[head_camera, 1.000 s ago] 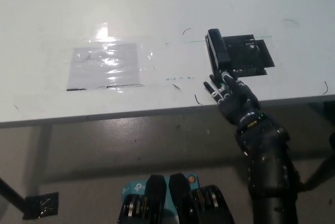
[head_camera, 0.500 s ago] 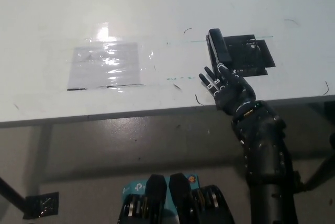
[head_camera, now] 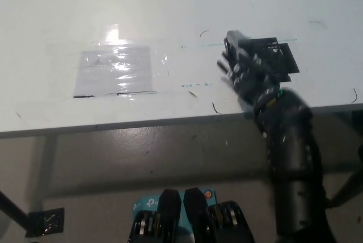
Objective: A stapler is kept infront of the robot on the black mark on the desk and the robot uses its right hand to lift the top of the stapler to open it
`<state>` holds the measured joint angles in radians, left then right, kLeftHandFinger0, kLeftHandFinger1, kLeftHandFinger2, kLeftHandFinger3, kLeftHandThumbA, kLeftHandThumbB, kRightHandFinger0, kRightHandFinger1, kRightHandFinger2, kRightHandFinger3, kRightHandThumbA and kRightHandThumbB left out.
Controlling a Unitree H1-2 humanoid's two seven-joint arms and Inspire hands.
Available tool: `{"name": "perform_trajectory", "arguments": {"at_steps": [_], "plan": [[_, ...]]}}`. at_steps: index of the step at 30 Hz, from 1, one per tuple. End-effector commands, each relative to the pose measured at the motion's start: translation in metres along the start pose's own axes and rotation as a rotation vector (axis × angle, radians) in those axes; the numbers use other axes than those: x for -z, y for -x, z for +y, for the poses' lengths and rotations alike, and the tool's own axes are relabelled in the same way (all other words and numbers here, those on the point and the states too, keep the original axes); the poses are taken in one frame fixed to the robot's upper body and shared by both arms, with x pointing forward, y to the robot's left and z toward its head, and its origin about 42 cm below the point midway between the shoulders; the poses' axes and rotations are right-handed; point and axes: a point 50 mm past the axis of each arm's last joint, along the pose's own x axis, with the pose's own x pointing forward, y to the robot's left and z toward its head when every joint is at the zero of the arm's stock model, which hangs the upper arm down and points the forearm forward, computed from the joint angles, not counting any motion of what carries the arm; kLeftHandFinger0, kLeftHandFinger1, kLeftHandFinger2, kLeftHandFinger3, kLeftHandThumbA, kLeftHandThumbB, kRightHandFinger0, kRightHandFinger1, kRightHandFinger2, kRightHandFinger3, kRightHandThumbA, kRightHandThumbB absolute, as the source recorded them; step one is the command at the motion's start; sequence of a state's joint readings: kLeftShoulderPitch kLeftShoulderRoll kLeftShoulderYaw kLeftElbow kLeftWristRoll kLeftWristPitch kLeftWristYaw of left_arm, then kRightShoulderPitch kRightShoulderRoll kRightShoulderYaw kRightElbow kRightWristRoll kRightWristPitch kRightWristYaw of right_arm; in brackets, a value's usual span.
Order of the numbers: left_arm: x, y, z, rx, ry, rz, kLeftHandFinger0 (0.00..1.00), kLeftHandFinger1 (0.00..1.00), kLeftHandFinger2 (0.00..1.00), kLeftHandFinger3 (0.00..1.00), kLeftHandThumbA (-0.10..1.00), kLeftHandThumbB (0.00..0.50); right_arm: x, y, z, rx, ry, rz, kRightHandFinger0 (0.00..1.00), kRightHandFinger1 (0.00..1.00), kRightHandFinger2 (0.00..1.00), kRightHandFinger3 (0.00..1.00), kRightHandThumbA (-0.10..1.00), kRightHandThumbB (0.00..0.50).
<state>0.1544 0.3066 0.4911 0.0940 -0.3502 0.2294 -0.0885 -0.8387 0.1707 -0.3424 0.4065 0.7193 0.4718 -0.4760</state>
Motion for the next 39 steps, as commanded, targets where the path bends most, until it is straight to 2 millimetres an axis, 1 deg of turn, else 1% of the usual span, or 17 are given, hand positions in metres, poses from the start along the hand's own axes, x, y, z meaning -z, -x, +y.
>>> {"name": "perform_trajectory", "arguments": {"at_steps": [1, 4, 5, 8, 10, 13, 16, 18, 19, 22, 24, 26, 28, 30, 31, 35, 39], "plan": [[-0.010, 0.004, 0.000, 0.019, 0.006, -0.035, 0.66, 0.65, 0.81, 0.97, 0.30, 0.108, -0.047, 0.013, 0.079, -0.182, 0.046, -0.115, 0.60, 0.64, 0.75, 0.90, 0.30, 0.000], [-0.010, 0.004, 0.000, 0.014, 0.016, -0.035, 0.66, 0.65, 0.80, 0.95, 0.28, 0.105, -0.056, 0.015, 0.094, -0.206, 0.047, -0.130, 0.59, 0.63, 0.74, 0.89, 0.30, 0.000], [-0.009, 0.007, 0.000, 0.004, -0.007, -0.040, 0.60, 0.62, 0.78, 0.94, 0.31, 0.125, -0.065, 0.016, 0.110, -0.234, 0.052, -0.140, 0.57, 0.62, 0.73, 0.89, 0.30, 0.000], [-0.007, 0.007, 0.001, 0.001, -0.011, -0.047, 0.56, 0.59, 0.74, 0.90, 0.34, 0.139, -0.075, 0.017, 0.127, -0.249, 0.036, -0.143, 0.54, 0.62, 0.71, 0.89, 0.27, 0.000], [-0.005, 0.006, 0.001, 0.001, -0.009, -0.044, 0.56, 0.60, 0.74, 0.90, 0.35, 0.140, -0.077, 0.016, 0.130, -0.254, 0.030, -0.140, 0.53, 0.62, 0.71, 0.90, 0.26, 0.000], [-0.004, 0.003, 0.003, 0.005, -0.022, -0.043, 0.58, 0.61, 0.77, 0.93, 0.38, 0.155, -0.077, 0.012, 0.130, -0.245, 0.039, -0.143, 0.51, 0.62, 0.70, 0.87, 0.24, 0.000], [-0.006, 0.004, 0.001, 0.002, -0.012, -0.043, 0.55, 0.61, 0.75, 0.91, 0.36, 0.133, -0.067, 0.002, 0.120, -0.204, 0.073, -0.135, 0.56, 0.63, 0.72, 0.91, 0.22, 0.000], [-0.007, 0.005, 0.001, 0.001, -0.017, -0.040, 0.56, 0.61, 0.76, 0.90, 0.36, 0.142, -0.062, -0.004, 0.113, -0.177, 0.096, -0.128, 0.57, 0.64, 0.74, 0.92, 0.22, 0.000], [-0.004, 0.003, 0.002, -0.001, -0.017, -0.038, 0.57, 0.61, 0.75, 0.92, 0.37, 0.160, -0.056, -0.012, 0.105, -0.140, 0.122, -0.120, 0.55, 0.63, 0.74, 0.91, 0.22, 0.000], [-0.007, 0.003, 0.001, 0.001, -0.015, -0.039, 0.58, 0.60, 0.74, 0.91, 0.35, 0.150, -0.051, -0.025, 0.097, -0.107, 0.140, -0.111, 0.55, 0.63, 0.75, 0.93, 0.21, 0.000], [-0.007, 0.003, 0.000, 0.003, -0.005, -0.038, 0.53, 0.58, 0.73, 0.89, 0.34, 0.165, -0.051, -0.039, 0.091, -0.064, 0.183, -0.110, 0.52, 0.59, 0.70, 0.89, 0.22, 0.000], [-0.005, 0.003, -0.001, 0.006, -0.008, -0.033, 0.54, 0.58, 0.73, 0.90, 0.35, 0.177, -0.052, -0.046, 0.091, -0.051, 0.186, -0.110, 0.50, 0.58, 0.68, 0.87, 0.22, 0.000], [-0.005, 0.004, -0.001, 0.002, -0.003, -0.028, 0.56, 0.59, 0.72, 0.88, 0.33, 0.163, -0.055, -0.053, 0.093, -0.034, 0.177, -0.108, 0.53, 0.60, 0.68, 0.89, 0.22, 0.000], [-0.004, 0.005, -0.001, 0.009, -0.014, -0.036, 0.55, 0.60, 0.73, 0.90, 0.34, 0.140, -0.060, -0.058, 0.099, -0.006, 0.203, -0.125, 0.47, 0.56, 0.64, 0.85, 0.22, 0.000], [-0.005, 0.006, -0.001, 0.011, -0.023, -0.040, 0.55, 0.60, 0.72, 0.90, 0.35, 0.158, -0.063, -0.059, 0.103, -0.001, 0.215, -0.135, 0.46, 0.56, 0.65, 0.85, 0.22, 0.000], [-0.002, 0.006, 0.000, 0.011, -0.013, -0.036, 0.52, 0.58, 0.71, 0.89, 0.35, 0.136, -0.070, -0.061, 0.113, 0.002, 0.238, -0.165, 0.44, 0.56, 0.62, 0.83, 0.22, 0.000], [0.000, 0.005, 0.001, -0.001, -0.001, -0.026, 0.52, 0.57, 0.70, 0.88, 0.33, 0.151, -0.074, -0.060, 0.122, -0.003, 0.259, -0.192, 0.41, 0.53, 0.63, 0.85, 0.22, 0.000]]}}
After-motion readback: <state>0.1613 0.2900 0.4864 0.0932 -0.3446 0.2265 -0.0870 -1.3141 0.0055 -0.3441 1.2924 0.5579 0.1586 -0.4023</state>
